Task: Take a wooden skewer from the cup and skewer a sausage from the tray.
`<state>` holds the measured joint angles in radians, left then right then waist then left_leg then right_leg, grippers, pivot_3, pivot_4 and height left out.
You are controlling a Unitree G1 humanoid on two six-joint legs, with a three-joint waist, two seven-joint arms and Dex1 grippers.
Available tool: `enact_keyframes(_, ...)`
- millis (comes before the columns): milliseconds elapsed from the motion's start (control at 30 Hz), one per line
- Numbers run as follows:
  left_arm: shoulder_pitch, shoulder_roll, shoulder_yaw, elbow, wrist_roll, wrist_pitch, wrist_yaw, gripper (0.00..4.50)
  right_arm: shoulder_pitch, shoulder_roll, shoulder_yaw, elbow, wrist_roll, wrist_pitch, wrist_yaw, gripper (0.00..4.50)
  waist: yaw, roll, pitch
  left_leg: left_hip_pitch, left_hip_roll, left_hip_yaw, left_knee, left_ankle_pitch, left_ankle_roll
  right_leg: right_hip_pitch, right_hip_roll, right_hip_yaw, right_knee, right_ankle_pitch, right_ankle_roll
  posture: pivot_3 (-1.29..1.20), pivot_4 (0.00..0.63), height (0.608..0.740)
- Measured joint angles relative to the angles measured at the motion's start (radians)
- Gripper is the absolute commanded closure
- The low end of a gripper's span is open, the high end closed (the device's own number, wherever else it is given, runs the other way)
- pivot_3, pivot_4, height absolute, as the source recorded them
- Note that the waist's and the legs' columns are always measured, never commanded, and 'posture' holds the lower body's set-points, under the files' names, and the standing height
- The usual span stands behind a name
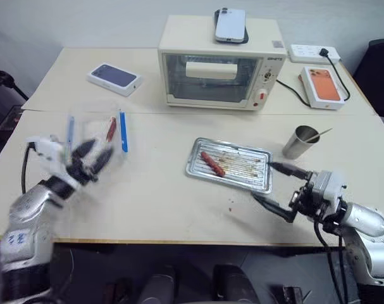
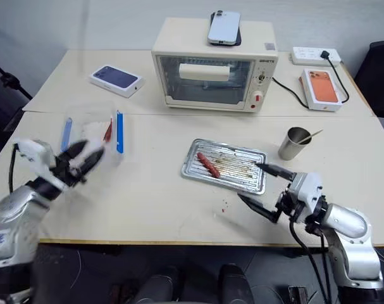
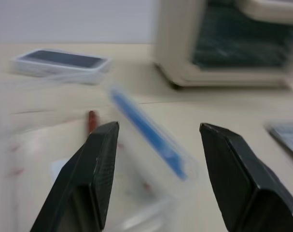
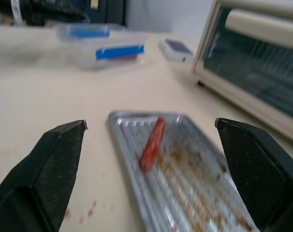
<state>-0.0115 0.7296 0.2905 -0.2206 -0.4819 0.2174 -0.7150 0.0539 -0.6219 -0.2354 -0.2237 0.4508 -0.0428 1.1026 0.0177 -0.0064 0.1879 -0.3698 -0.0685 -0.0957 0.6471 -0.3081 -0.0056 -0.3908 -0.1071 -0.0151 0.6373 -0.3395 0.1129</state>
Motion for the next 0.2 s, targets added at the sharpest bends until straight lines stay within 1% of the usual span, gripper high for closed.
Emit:
enact_keyframes(33, 0.051, 0.068, -0.043, 0.000, 0.042, -0.062, -0.107, 1.74, 0.015, -0.018, 0.004, 0.047, -0.013, -0.033, 0.040, 0.00, 0.000, 0.001, 0.000, 0.001, 0.000, 0.000, 0.000, 0.000, 0.000, 0.001, 0.000, 0.000, -0.001, 0.000, 0.000, 0.00, 0.150, 0.740)
enact_keyframes(67, 0.072, 0.091, -0.060, 0.006, 0.061, -0.084, -0.150, 1.74, 0.023, -0.023, 0.005, 0.072, -0.021, -0.049, 0.056, 0.00, 0.001, 0.002, 0.000, 0.001, 0.001, 0.000, -0.001, 0.000, 0.000, 0.001, 0.000, -0.001, -0.001, 0.000, -0.001, 0.00, 0.150, 0.740)
enact_keyframes(100, 0.085, 0.104, -0.072, 0.030, 0.069, -0.100, -0.204, 1.74, 0.031, -0.024, 0.010, 0.134, -0.032, -0.087, 0.085, 0.00, 0.001, 0.003, 0.001, 0.000, 0.001, 0.000, -0.001, 0.000, 0.000, 0.001, 0.000, -0.001, -0.001, 0.000, -0.002, 0.00, 0.150, 0.740)
enact_keyframes(200, 0.087, 0.102, -0.069, 0.048, 0.069, -0.093, -0.217, 1.74, 0.025, -0.021, 0.017, 0.224, -0.044, -0.154, 0.108, 0.00, 0.002, 0.003, 0.001, 0.000, 0.002, 0.000, 0.000, 0.000, 0.000, 0.001, 0.000, -0.001, 0.000, 0.001, -0.002, 0.00, 0.150, 0.740)
